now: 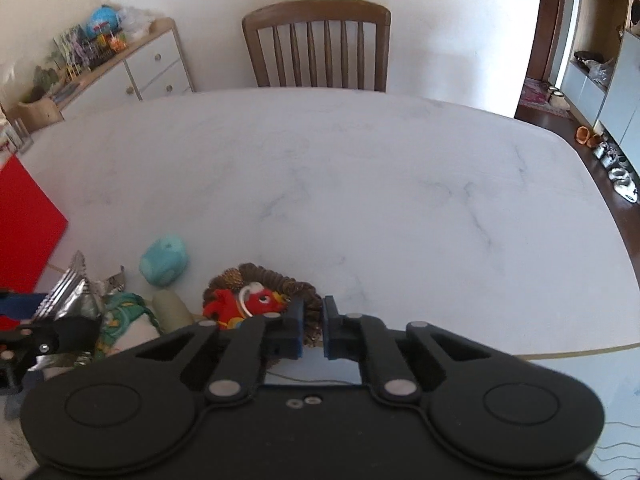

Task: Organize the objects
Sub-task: 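Grasp the silver snack bag with left gripper while right gripper grasps the bead wreath toy, then carry the snack bag and bead wreath with both grippers over the red-edged box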

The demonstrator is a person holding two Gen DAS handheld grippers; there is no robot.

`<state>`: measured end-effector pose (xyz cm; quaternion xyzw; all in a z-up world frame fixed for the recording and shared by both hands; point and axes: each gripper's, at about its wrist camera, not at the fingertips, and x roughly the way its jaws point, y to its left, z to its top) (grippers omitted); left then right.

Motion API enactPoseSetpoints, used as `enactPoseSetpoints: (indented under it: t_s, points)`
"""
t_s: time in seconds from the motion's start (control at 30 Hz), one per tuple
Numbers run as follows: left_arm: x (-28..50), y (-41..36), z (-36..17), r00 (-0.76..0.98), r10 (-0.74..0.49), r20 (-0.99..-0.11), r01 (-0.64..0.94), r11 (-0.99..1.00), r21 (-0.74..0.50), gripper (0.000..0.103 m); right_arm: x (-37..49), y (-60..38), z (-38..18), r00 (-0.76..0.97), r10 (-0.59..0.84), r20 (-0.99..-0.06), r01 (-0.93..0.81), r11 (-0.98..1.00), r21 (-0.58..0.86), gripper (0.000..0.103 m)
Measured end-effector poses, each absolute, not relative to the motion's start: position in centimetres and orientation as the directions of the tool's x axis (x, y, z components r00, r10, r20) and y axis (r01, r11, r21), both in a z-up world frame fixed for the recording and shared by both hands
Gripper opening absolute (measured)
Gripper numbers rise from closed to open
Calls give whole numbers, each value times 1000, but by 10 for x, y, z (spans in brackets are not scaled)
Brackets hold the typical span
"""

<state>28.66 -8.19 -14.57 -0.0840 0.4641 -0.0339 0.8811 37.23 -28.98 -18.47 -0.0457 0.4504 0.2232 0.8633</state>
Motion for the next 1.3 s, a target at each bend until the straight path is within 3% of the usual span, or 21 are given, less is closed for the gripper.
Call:
enactPoseSetpoints:
  t_s: [0.8, 1.07, 1.17, 1.3]
  points:
    - [255, -55, -93, 615, -194, -764, -16, 966, -258, 43, 329, -302, -93, 560, 485, -672, -459, 857, 236, 1]
    - [239, -49, -87, 621, -210, -755, 4, 964, -264, 43, 323, -314, -94, 556, 446, -701, -430, 876, 216, 2]
    - [234, -48, -89, 617, -212, -758, 7, 965, -264, 43, 324, -318, -109, 535, 413, -737, -414, 889, 197, 6]
    - [229, -48, -92, 610, -218, -762, 6, 963, -270, 43, 326, -326, -133, 514, 374, -772, -385, 905, 182, 22]
